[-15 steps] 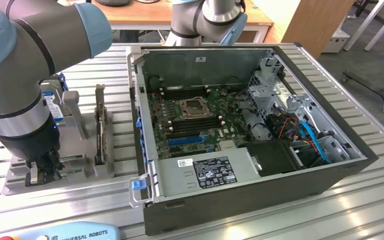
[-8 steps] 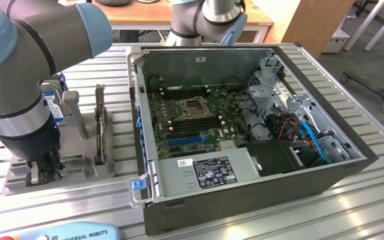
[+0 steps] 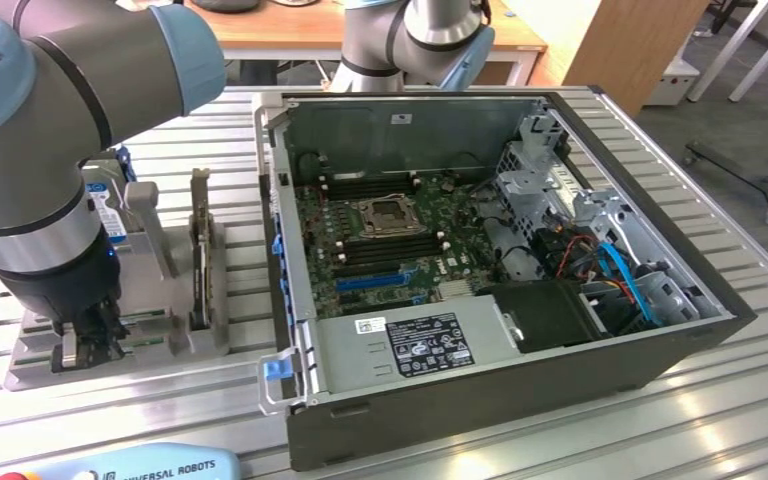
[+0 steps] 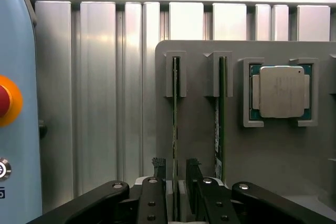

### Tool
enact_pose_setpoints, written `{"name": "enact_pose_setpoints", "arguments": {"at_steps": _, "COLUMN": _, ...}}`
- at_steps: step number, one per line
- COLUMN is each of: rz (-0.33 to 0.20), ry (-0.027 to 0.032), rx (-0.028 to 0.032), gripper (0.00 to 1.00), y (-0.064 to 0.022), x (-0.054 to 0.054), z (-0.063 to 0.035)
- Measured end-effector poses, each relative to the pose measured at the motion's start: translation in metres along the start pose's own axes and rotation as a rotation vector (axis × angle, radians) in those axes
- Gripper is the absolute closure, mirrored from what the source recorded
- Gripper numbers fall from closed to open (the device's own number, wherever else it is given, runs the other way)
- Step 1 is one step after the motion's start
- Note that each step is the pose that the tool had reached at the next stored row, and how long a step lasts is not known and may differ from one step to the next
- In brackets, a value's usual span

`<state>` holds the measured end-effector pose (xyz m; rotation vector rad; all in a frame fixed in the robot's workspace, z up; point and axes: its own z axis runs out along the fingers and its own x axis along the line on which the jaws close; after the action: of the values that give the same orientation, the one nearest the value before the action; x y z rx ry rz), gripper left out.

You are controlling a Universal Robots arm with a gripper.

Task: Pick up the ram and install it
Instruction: 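Pick up the ram and move it above insertion slot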

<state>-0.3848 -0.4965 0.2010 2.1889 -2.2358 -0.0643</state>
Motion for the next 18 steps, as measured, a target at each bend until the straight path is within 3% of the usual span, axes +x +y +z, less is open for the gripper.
{"name": "enact_pose_setpoints", "arguments": {"at_steps": 14, "rz": 0.000, "ry": 0.0000, "rx": -0.0001, "gripper": 0.72, "y": 0.0000, "x": 0.0000, "z": -0.0002}}
{"name": "enact_pose_setpoints", "arguments": {"at_steps": 15, "rz": 0.000, "ry": 0.0000, "rx": -0.0001, "gripper": 0.78, "y": 0.0000, "x": 0.0000, "z": -0.0002}}
{"name": "enact_pose_setpoints", "arguments": {"at_steps": 18, "rz": 0.000, "ry": 0.0001, "rx": -0.0001, "gripper": 0.78, "y": 0.0000, "x": 0.0000, "z": -0.0002}}
